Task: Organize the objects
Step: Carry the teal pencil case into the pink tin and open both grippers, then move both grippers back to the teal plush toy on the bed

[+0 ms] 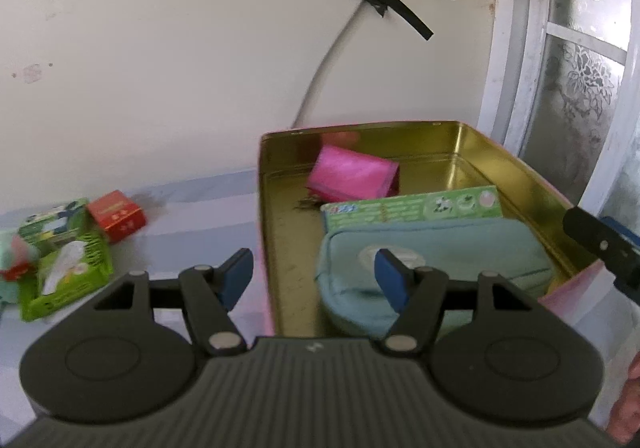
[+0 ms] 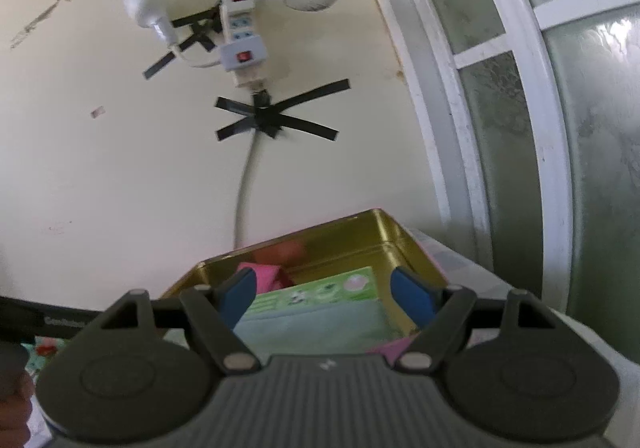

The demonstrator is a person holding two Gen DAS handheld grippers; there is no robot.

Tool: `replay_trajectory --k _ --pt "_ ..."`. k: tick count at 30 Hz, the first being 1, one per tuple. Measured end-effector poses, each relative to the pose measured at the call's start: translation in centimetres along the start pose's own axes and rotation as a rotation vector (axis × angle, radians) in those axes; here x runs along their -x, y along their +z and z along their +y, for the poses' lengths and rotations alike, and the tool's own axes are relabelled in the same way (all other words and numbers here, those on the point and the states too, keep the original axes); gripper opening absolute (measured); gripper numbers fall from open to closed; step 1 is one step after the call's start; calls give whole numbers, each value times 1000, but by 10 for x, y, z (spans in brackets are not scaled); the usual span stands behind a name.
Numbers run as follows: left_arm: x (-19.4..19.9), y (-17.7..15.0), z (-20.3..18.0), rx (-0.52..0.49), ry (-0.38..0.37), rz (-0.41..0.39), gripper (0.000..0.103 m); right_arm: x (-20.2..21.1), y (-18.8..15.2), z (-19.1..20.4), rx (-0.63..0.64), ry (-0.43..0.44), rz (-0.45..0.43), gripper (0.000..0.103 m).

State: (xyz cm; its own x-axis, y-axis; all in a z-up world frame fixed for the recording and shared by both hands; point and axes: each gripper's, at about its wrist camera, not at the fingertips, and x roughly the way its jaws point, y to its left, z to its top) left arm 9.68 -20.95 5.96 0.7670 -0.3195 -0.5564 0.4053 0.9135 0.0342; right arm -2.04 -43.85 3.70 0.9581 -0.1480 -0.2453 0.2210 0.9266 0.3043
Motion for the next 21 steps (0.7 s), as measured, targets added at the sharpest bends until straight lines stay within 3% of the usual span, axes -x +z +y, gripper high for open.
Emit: replay_trajectory --k 12,21 --pt "53 -30 45 -2 66 -62 69 44 -12 49 2 59 34 77" --pt "68 -53 95 34 117 -57 69 41 -35 89 7 97 119 77"
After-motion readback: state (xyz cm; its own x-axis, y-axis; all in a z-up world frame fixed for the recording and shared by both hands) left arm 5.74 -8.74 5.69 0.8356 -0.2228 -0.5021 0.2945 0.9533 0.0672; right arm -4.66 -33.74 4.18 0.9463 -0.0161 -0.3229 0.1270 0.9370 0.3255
